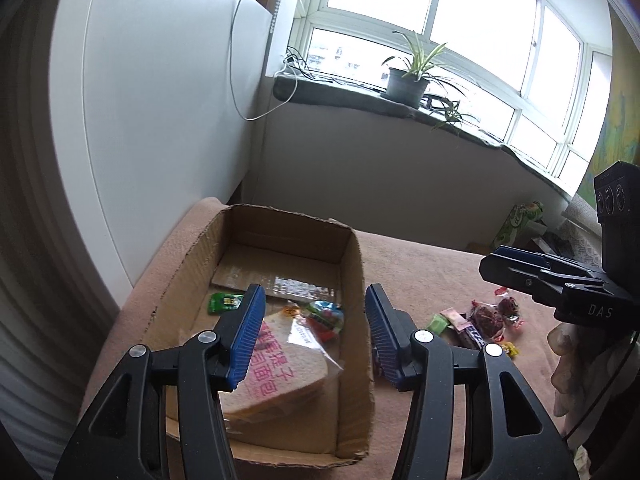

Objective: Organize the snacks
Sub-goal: 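Grasp the chocolate bar with the left gripper while the right gripper grasps the yellow candy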

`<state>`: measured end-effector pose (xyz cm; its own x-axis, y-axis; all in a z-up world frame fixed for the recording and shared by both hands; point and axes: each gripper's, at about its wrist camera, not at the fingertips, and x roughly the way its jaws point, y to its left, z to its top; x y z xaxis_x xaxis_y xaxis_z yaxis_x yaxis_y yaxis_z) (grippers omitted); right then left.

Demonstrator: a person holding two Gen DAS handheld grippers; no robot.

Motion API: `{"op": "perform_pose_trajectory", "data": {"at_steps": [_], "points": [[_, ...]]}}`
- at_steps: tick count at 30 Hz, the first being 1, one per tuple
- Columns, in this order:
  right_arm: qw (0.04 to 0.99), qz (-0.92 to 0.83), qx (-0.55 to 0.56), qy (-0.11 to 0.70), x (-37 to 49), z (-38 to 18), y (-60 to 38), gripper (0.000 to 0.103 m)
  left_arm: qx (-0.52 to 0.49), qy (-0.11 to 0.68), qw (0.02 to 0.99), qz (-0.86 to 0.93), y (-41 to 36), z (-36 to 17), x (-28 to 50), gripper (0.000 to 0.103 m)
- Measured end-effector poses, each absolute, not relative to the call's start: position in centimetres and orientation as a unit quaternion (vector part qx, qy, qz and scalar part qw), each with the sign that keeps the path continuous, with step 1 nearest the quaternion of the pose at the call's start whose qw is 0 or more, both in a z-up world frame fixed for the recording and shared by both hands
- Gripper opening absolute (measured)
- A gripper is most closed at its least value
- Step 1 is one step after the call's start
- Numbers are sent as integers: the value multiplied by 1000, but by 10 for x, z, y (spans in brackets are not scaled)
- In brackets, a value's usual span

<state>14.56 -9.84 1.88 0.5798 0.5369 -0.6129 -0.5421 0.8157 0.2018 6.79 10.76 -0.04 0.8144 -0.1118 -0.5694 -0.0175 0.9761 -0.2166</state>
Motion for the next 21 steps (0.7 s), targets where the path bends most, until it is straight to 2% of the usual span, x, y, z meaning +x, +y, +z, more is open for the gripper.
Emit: {"op": "perform_pose_trajectory", "data": {"at_steps": [11,21], "points": [[915,206,6,348,118,13,-206,75,-108,310,940,-87,47,-6,64,51],[903,179,31,390,119,-27,-264,75,-100,349,922,-134,-12,-29,80,51]]}}
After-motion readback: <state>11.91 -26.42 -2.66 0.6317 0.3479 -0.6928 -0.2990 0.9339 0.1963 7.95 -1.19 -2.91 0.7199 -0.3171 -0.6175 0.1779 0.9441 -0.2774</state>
